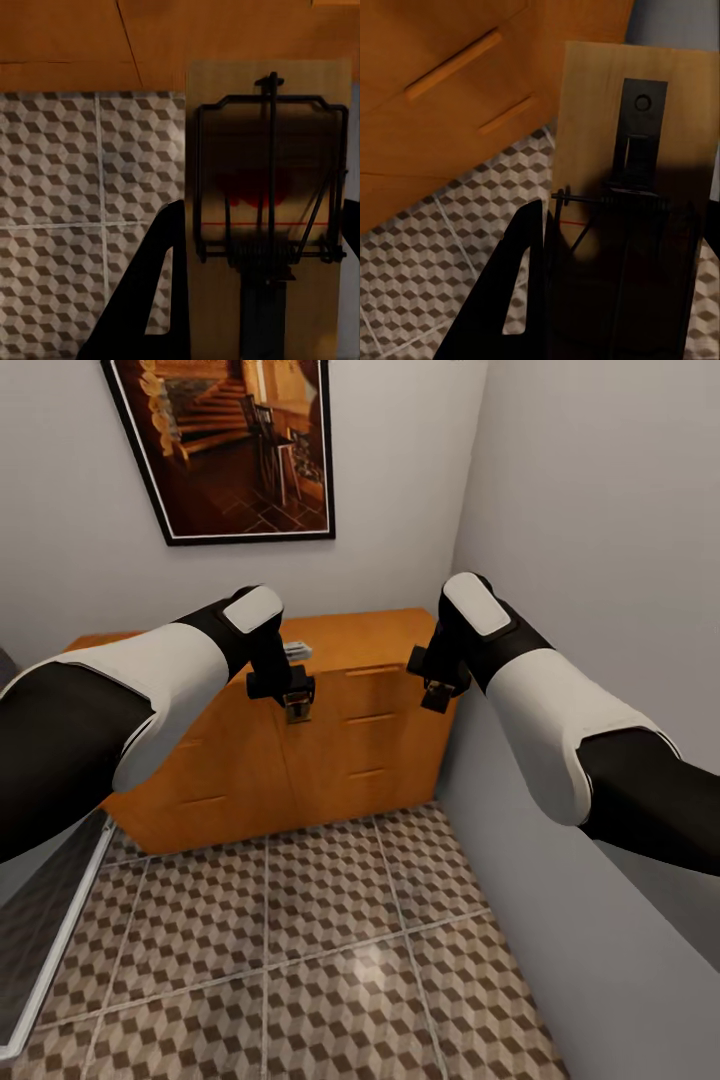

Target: Take the four mousetraps from the cabinet in the bathroom and place them on the bathroom floor. Make sure all four end up on the same floor surface, and ensure that at least two of them are either under or directly next to the same bathroom sink.

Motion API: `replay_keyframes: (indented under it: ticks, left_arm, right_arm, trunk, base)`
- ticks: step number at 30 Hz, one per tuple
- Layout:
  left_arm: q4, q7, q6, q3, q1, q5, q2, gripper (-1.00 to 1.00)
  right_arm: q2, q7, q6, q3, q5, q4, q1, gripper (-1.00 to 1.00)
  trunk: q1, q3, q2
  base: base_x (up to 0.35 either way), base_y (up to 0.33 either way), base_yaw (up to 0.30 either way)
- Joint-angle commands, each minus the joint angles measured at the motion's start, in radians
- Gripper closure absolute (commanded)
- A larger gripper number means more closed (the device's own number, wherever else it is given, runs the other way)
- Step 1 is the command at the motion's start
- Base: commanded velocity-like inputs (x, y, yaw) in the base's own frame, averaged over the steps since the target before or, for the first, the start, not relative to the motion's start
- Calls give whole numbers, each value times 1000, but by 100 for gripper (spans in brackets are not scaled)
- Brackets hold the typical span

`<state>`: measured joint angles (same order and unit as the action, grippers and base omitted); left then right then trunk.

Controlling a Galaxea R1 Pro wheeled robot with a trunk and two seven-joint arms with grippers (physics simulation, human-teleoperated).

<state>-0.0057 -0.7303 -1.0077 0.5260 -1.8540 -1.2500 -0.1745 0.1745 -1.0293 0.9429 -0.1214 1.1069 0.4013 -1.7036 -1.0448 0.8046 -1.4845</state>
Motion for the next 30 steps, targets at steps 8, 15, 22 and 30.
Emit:
replay_keyframes:
  ticks: [8,15,22,30]
  left_arm:
    - [0,-9,-4,5,-1,-9,0,100]
    - [1,-9,-5,6,-1,-8,10,100]
    - [4,-8,-6,6,-1,-9,36,100]
    - [4,-7,4,6,47,-3,77,100]
  right_arm:
    - [0,-5,-6,-3,8,-23,-1,100]
    - [0,21,-36,-3,8,-81,-1,100]
    - [0,57,-57,-3,7,-164,-1,100]
    - [0,264,-160,-2,2,-390,0,100]
  trunk:
    - [1,1,0]
    - [1,1,0]
    - [1,1,0]
    - [1,1,0]
  base:
    - [-338,0,0]
    - [-338,0,0]
    - [-338,0,0]
    - [-338,0,0]
